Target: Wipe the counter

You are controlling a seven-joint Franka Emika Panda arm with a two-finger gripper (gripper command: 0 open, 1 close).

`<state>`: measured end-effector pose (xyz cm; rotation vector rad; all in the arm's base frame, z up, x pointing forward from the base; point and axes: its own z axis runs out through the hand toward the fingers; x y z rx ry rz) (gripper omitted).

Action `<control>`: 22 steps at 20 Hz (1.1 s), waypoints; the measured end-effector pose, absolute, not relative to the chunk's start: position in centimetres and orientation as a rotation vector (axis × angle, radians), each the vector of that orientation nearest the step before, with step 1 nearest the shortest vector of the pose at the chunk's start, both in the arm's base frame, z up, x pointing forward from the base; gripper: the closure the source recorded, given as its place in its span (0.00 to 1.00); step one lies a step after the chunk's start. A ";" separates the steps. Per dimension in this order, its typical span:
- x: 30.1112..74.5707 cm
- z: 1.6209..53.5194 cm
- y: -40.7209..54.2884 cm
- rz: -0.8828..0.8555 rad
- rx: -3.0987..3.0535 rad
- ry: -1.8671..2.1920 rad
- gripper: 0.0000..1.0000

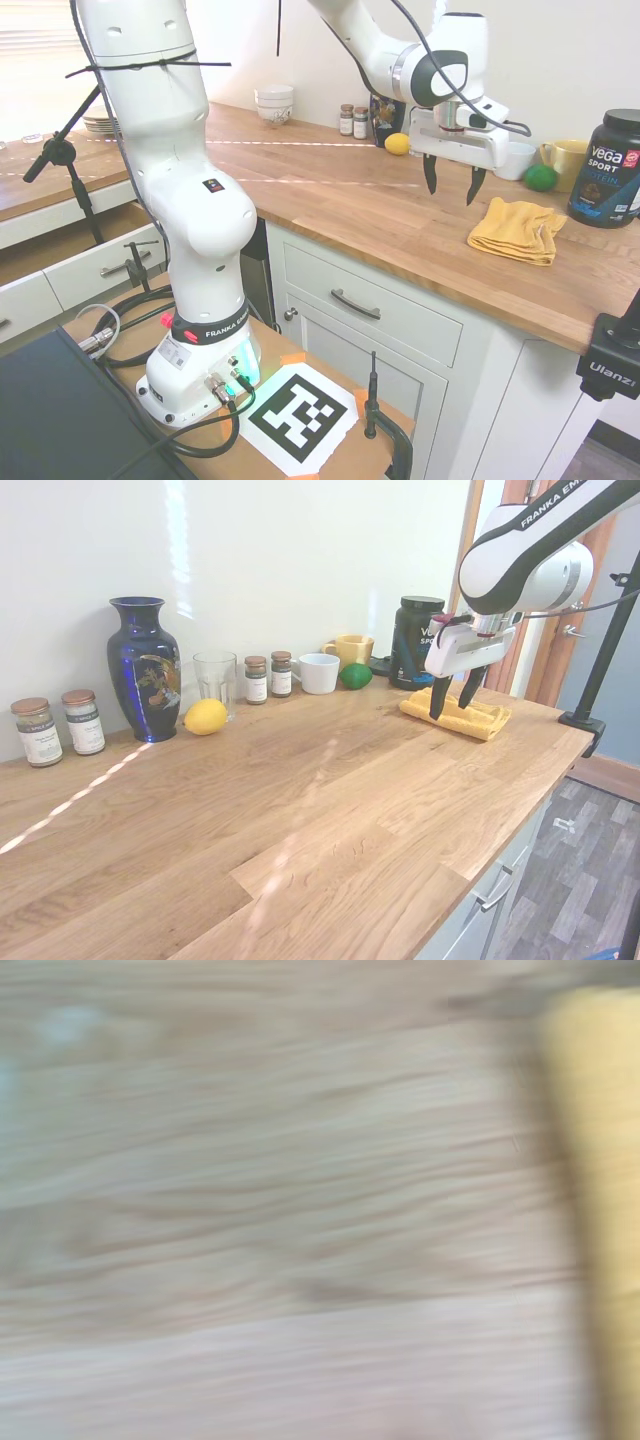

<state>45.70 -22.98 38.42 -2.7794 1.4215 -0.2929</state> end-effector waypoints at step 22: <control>48.4 34.6 -34.8 -0.303 -2.794 1.335 0.00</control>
